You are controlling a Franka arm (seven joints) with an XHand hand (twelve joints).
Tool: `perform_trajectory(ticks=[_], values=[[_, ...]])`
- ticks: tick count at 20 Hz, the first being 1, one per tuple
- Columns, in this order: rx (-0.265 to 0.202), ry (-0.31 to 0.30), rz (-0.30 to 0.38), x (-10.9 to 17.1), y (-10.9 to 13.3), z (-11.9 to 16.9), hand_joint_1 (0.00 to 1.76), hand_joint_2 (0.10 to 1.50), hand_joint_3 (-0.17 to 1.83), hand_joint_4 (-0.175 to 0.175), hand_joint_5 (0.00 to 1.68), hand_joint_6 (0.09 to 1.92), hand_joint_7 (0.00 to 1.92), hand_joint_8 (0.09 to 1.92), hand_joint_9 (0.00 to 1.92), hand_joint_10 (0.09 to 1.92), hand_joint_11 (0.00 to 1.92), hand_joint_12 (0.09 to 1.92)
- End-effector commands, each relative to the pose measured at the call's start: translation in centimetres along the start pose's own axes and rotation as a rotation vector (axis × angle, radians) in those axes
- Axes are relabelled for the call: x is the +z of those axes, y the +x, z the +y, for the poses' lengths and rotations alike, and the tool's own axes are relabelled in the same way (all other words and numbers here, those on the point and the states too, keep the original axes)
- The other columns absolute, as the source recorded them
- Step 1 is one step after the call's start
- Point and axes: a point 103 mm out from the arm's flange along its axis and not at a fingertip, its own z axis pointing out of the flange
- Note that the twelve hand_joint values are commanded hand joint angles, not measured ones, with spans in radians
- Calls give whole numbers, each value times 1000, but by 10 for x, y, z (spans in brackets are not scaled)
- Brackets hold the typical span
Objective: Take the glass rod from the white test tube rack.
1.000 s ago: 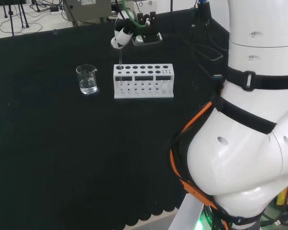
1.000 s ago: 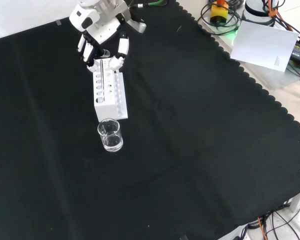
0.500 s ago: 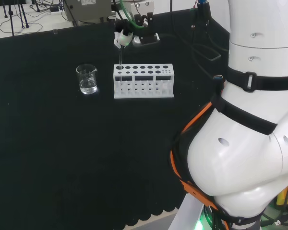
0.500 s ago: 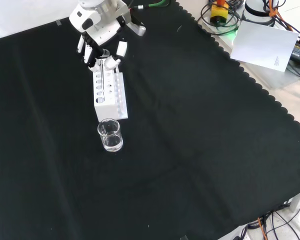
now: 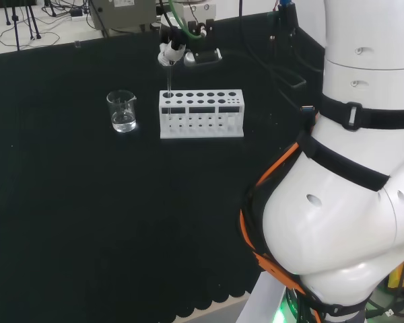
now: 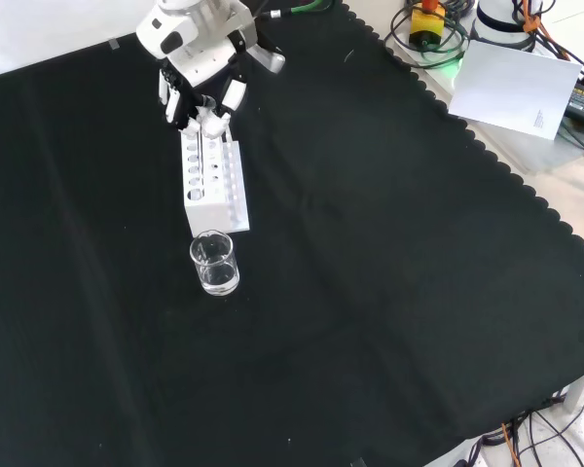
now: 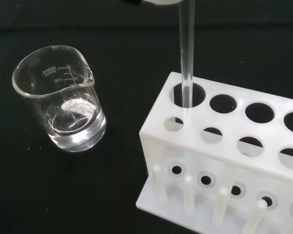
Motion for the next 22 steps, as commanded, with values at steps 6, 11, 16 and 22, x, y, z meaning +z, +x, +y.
perform_trajectory(ticks=[6,11,16,22], values=[[5,-182,88,-9,3,-3,1135,923,524,-175,879,1258,1366,1172,1597,978,1413,942],[13,-324,90,-39,19,-6,1209,770,694,-175,989,1058,1303,1193,1633,935,1385,937],[16,-364,84,-61,26,-14,1296,785,577,-175,1041,758,1168,1122,1634,827,1360,943],[55,-425,132,-76,27,-29,1299,857,421,-175,1070,642,1157,1089,1656,768,1346,998]])
